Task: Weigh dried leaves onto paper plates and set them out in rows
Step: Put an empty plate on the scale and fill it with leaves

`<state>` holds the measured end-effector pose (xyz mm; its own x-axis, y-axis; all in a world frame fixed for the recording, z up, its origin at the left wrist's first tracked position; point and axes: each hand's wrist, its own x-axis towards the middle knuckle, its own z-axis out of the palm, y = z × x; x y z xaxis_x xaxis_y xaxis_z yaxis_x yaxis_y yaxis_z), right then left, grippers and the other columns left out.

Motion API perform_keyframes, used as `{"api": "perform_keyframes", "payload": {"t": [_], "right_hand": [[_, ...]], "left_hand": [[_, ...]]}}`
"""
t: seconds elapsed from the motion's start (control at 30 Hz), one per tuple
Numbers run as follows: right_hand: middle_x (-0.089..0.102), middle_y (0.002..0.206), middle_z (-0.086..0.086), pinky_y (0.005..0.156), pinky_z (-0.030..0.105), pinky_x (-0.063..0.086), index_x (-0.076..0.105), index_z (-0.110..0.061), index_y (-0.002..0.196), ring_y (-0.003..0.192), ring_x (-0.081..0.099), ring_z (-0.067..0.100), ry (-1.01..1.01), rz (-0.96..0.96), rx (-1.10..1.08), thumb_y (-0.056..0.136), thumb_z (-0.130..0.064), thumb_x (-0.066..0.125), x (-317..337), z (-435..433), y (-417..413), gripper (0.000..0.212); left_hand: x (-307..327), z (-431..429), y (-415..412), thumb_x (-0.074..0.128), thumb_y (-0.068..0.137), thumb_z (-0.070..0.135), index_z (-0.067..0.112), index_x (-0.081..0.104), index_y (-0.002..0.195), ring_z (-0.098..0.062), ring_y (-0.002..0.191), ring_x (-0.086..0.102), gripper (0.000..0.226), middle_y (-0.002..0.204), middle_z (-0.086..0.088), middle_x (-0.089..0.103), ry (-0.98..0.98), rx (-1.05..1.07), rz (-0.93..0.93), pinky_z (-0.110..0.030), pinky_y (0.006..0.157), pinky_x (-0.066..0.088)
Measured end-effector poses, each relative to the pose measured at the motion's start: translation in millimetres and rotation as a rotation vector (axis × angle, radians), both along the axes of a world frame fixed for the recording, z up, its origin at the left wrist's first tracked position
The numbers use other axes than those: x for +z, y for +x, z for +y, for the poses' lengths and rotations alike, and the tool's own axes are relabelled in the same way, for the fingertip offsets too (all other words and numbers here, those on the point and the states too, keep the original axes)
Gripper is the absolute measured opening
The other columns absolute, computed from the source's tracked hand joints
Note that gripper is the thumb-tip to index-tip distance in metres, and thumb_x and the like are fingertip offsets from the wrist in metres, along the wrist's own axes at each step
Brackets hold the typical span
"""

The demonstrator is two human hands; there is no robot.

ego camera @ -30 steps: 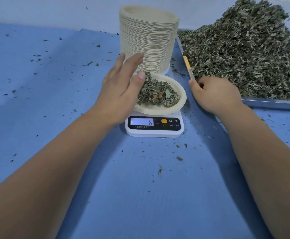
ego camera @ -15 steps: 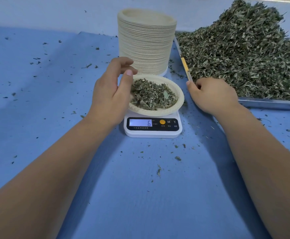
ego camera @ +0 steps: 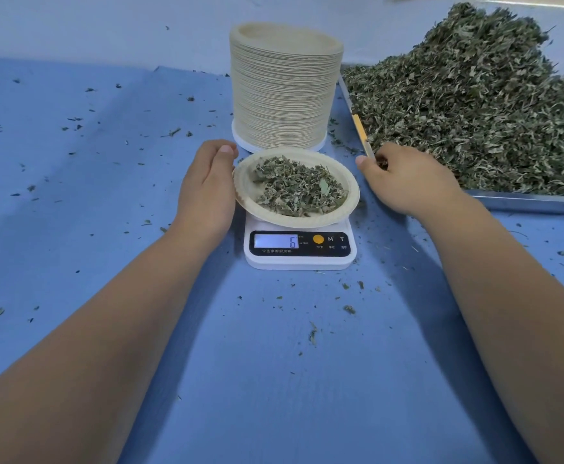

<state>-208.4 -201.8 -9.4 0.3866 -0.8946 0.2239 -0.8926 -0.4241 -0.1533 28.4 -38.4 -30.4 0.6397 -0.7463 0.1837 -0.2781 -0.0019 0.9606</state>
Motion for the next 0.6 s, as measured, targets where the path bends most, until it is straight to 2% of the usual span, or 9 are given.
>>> {"api": "perform_keyframes", "payload": {"t": [0.07, 0.1, 0.17, 0.23, 0.3, 0.33, 0.4, 0.47, 0.6], "right_hand": [[0.055, 0.091, 0.002, 0.068, 0.039, 0.039, 0.050, -0.016, 0.100, 0.079, 0.052, 0.024, 0.102, 0.001, -0.006, 0.094, -0.075, 0.034, 3.7, -7.2, 7.5, 0.061], [0.057, 0.098, 0.005, 0.070, 0.040, 0.040, 0.050, -0.013, 0.105, 0.084, 0.054, 0.025, 0.150, -0.002, -0.005, 0.093, -0.077, 0.035, 6.4, -11.1, 12.2, 0.066], [0.054, 0.129, 0.015, 0.086, 0.044, 0.044, 0.049, -0.008, 0.131, 0.112, 0.054, 0.036, 0.226, 0.000, -0.010, 0.093, -0.077, 0.033, 13.5, -18.6, 21.1, 0.081], [0.034, 0.158, 0.018, 0.109, 0.049, 0.037, 0.036, -0.009, 0.152, 0.140, 0.039, 0.039, 0.286, 0.045, -0.018, 0.094, -0.078, 0.028, 20.8, -24.0, 27.1, 0.091], [0.032, 0.161, 0.018, 0.113, 0.047, 0.033, 0.036, -0.007, 0.154, 0.143, 0.037, 0.037, 0.352, 0.090, -0.022, 0.094, -0.079, 0.023, 23.2, -28.1, 27.8, 0.094], [0.043, 0.154, 0.019, 0.107, 0.046, 0.038, 0.047, -0.004, 0.146, 0.135, 0.046, 0.037, 0.366, 0.107, -0.027, 0.094, -0.079, 0.022, 22.4, -29.7, 26.8, 0.094], [0.065, 0.118, 0.022, 0.084, 0.041, 0.044, 0.064, -0.001, 0.109, 0.101, 0.061, 0.034, 0.316, 0.134, -0.018, 0.096, -0.076, 0.021, 17.7, -30.0, 23.9, 0.088], [0.064, 0.088, 0.016, 0.071, 0.037, 0.041, 0.060, -0.006, 0.084, 0.080, 0.058, 0.030, 0.233, 0.142, 0.002, 0.098, -0.073, 0.023, 13.3, -27.3, 20.0, 0.078], [0.060, 0.067, 0.011, 0.055, 0.032, 0.042, 0.055, -0.008, 0.069, 0.064, 0.057, 0.030, 0.121, 0.125, 0.016, 0.099, -0.067, 0.035, 12.5, -18.9, 6.2, 0.069]], "left_hand": [[-0.2, -0.9, -0.9, 0.036, 0.093, 0.050, 0.042, 0.062, 0.091, -0.003, 0.101, 0.063, 0.027, 0.097, 0.025, 0.068, -0.001, 0.000, 0.006, -0.036, 0.098, 0.049], [-0.6, -1.1, -1.2, 0.036, 0.093, 0.051, 0.043, 0.063, 0.089, 0.000, 0.097, 0.063, 0.028, 0.095, 0.027, 0.069, 0.000, -0.002, 0.006, -0.034, 0.096, 0.049], [-1.6, -1.4, -1.0, 0.036, 0.093, 0.051, 0.043, 0.063, 0.088, 0.002, 0.094, 0.063, 0.028, 0.095, 0.028, 0.069, 0.000, -0.005, 0.013, -0.034, 0.096, 0.049], [-1.9, -1.3, 0.0, 0.036, 0.094, 0.051, 0.042, 0.063, 0.091, -0.001, 0.100, 0.063, 0.029, 0.100, 0.025, 0.069, -0.003, -0.003, 0.025, -0.039, 0.100, 0.051], [-1.3, -1.1, 0.7, 0.036, 0.094, 0.049, 0.040, 0.063, 0.094, -0.004, 0.106, 0.063, 0.029, 0.104, 0.023, 0.069, -0.006, -0.003, 0.038, -0.044, 0.103, 0.050], [-0.9, -1.0, 1.1, 0.036, 0.094, 0.049, 0.040, 0.063, 0.094, -0.005, 0.107, 0.063, 0.029, 0.106, 0.022, 0.069, -0.006, -0.004, 0.044, -0.045, 0.104, 0.050], [-0.8, -1.3, 1.3, 0.035, 0.094, 0.050, 0.041, 0.062, 0.093, -0.006, 0.106, 0.063, 0.029, 0.106, 0.021, 0.069, -0.006, -0.011, 0.049, -0.045, 0.103, 0.050], [-1.4, -1.5, 1.1, 0.035, 0.093, 0.051, 0.041, 0.062, 0.092, -0.004, 0.104, 0.063, 0.029, 0.105, 0.021, 0.069, -0.004, -0.016, 0.047, -0.042, 0.102, 0.050], [-3.3, -3.1, 1.1, 0.035, 0.092, 0.051, 0.040, 0.062, 0.091, 0.002, 0.098, 0.061, 0.029, 0.103, 0.022, 0.069, -0.010, -0.016, 0.045, -0.036, 0.098, 0.049]]}}
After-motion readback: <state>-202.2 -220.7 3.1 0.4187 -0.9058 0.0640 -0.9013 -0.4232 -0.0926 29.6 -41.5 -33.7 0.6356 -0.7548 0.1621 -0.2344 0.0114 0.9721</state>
